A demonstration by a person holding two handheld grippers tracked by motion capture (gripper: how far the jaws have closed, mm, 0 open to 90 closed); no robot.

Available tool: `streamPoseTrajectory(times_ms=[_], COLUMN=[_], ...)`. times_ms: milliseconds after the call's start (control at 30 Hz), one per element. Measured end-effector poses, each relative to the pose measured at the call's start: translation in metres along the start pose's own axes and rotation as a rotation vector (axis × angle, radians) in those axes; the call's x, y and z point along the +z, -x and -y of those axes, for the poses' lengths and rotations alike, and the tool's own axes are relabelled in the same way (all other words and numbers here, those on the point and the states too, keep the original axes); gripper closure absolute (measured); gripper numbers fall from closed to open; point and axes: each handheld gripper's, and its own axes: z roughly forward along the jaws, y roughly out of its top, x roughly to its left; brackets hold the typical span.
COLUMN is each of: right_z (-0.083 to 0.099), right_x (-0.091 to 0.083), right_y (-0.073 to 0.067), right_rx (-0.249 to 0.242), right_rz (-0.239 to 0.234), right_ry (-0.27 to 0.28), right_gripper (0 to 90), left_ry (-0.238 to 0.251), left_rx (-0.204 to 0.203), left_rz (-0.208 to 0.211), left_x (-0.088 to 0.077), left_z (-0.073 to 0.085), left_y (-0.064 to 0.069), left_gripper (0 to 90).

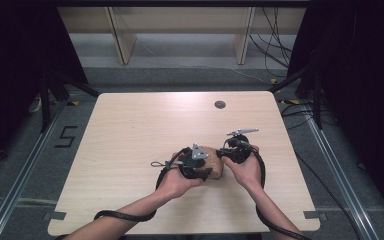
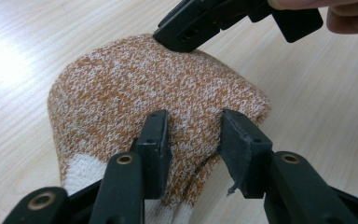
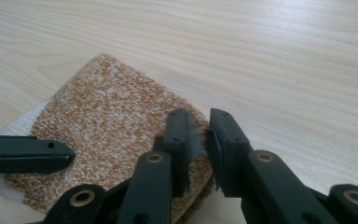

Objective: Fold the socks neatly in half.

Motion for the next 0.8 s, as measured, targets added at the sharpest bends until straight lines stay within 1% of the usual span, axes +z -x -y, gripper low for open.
streamPoseTrajectory(times_ms=[33,67,100,133,167,200,233,267,300,333,367,400,433,467,500,533,567,633,667,700,733,767,800], right_z=[0.000,0.000,-0.001,-0.001,-0.001,-0.001,0.000,0.000,0.000,-0.001,-0.001,-0.001,-0.001,-0.001,-0.002,-0.002,-0.003,-0.004,-0.004,-0.005,-0.005,-0.006,-0.006], right_x=[0.000,-0.001,-0.001,-0.002,-0.003,-0.003,-0.004,-0.005,-0.005,-0.006,-0.006,-0.006,-0.007,-0.007,-0.010,-0.010,-0.010,-0.011,-0.012,-0.013,-0.013,-0.012,-0.014], right_y=[0.000,0.000,0.001,0.002,0.002,0.002,0.001,0.002,0.002,0.002,0.002,0.003,0.002,0.003,-0.001,0.000,0.001,0.001,0.000,-0.002,-0.003,-0.001,-0.002], right_rx=[0.002,-0.006,-0.017,-0.018,-0.017,0.001,0.014,0.027,0.026,0.022,0.038,0.031,0.040,0.033,0.068,0.061,0.053,0.038,0.040,0.064,0.069,0.029,0.041], right_rz=[0.002,0.004,-0.007,-0.005,0.012,0.001,-0.005,0.008,0.001,0.007,-0.006,-0.007,0.002,0.002,0.003,-0.006,0.003,-0.013,-0.015,-0.013,-0.016,-0.017,-0.017], right_ry=[0.018,0.009,0.004,0.009,0.004,0.014,0.015,0.012,0.027,0.030,0.034,0.038,0.040,0.047,0.046,0.052,0.062,0.085,0.089,0.071,0.080,0.103,0.090], right_gripper=[77.2,76.2,73.8,72.3,70.7,69.0,67.0,65.2,64.0,63.3,62.4,61.5,60.8,60.1,59.0,57.9,56.9,55.5,55.0,54.3,53.7,53.2,53.0], left_ry=[0.002,0.002,0.004,0.006,0.008,0.011,0.015,0.013,0.017,0.017,0.019,0.020,0.020,0.025,0.026,0.028,0.030,0.036,0.040,0.040,0.043,0.048,0.050], left_rx=[-0.007,-0.018,-0.031,-0.046,-0.047,-0.051,-0.054,-0.051,-0.053,-0.046,-0.046,-0.046,-0.044,-0.042,-0.040,-0.041,-0.044,-0.050,-0.048,-0.049,-0.048,-0.052,-0.053], left_rz=[0.011,0.021,0.028,0.039,0.043,0.051,0.049,0.050,0.054,0.050,0.055,0.053,0.051,0.049,0.048,0.051,0.052,0.057,0.058,0.057,0.062,0.058,0.064], left_x=[0.000,-0.001,-0.002,-0.003,-0.004,-0.005,-0.006,-0.007,-0.007,-0.008,-0.008,-0.009,-0.010,-0.011,-0.011,-0.012,-0.013,-0.015,-0.015,-0.016,-0.017,-0.018,-0.019], left_z=[0.000,-0.001,-0.001,-0.001,-0.001,-0.001,-0.001,-0.001,-0.002,-0.002,-0.003,-0.003,-0.003,-0.003,-0.003,-0.004,-0.004,-0.005,-0.006,-0.006,-0.007,-0.007,-0.008], left_y=[-0.002,-0.004,-0.005,-0.007,-0.008,-0.009,-0.009,-0.009,-0.010,-0.010,-0.010,-0.010,-0.010,-0.010,-0.010,-0.011,-0.011,-0.011,-0.012,-0.012,-0.012,-0.012,-0.012], left_gripper=[60.6,60.5,60.4,60.3,60.0,59.6,59.2,58.7,58.0,57.5,57.0,56.6,56.3,56.1,55.8,55.4,55.0,54.2,53.9,53.8,53.5,53.1,53.0])
